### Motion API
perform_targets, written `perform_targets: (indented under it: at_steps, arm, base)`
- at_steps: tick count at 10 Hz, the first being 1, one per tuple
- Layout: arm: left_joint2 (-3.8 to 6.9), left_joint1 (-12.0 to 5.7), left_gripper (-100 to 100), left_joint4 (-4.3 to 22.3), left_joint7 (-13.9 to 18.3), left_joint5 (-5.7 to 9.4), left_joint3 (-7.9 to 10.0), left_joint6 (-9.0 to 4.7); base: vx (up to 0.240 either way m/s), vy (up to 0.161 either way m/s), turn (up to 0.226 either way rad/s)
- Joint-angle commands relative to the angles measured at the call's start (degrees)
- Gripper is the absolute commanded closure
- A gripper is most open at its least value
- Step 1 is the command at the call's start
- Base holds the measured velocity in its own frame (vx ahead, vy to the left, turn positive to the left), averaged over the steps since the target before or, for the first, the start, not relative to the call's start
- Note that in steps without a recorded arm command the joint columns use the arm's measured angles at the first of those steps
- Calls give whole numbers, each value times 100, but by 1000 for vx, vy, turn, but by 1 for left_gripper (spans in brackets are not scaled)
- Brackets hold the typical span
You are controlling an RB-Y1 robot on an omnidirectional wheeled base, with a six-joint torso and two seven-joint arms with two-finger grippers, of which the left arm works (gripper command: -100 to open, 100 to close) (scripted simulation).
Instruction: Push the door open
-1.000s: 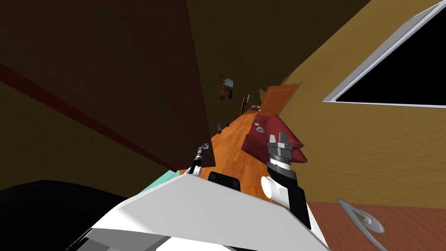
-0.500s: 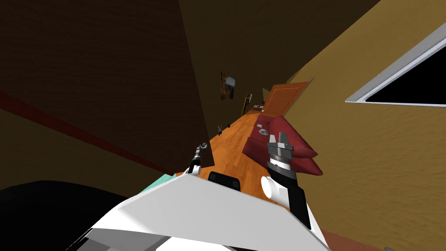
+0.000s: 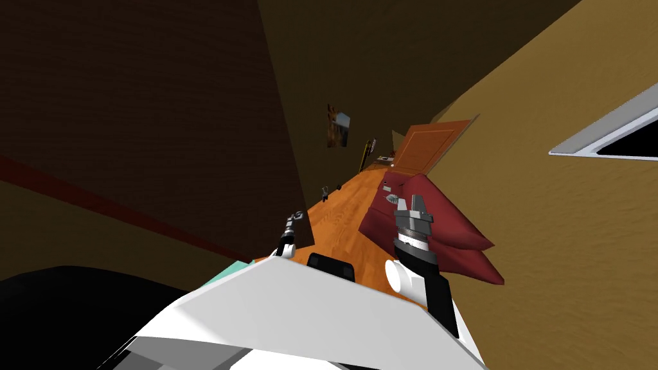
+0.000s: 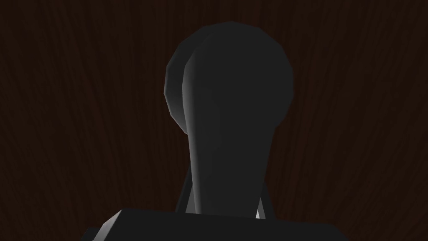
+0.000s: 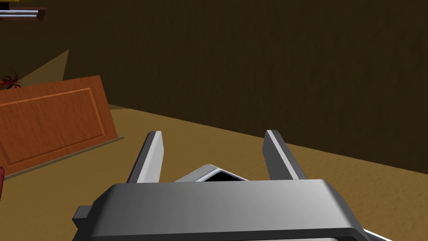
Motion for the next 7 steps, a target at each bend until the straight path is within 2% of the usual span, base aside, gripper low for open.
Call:
perform_targets:
  at_steps: [1, 4, 5, 6, 7]
  arm:
    - [-7, -60, 100, 55, -23, 51, 113, -79]
    - [-105, -69, 100, 69, -63, 114, 243, -82]
    - [-72, 0, 100, 59, -59, 108, 244, -56]
    - [-16, 7, 100, 50, -91, 175, 363, -68]
    - [-10, 8, 100, 49, -99, 189, 387, -70]
  base:
    - [193, -67, 68]
    - [166, -31, 57]
    - [78, 0, 37]
    - [134, -19, 41]
    - [180, -12, 54]
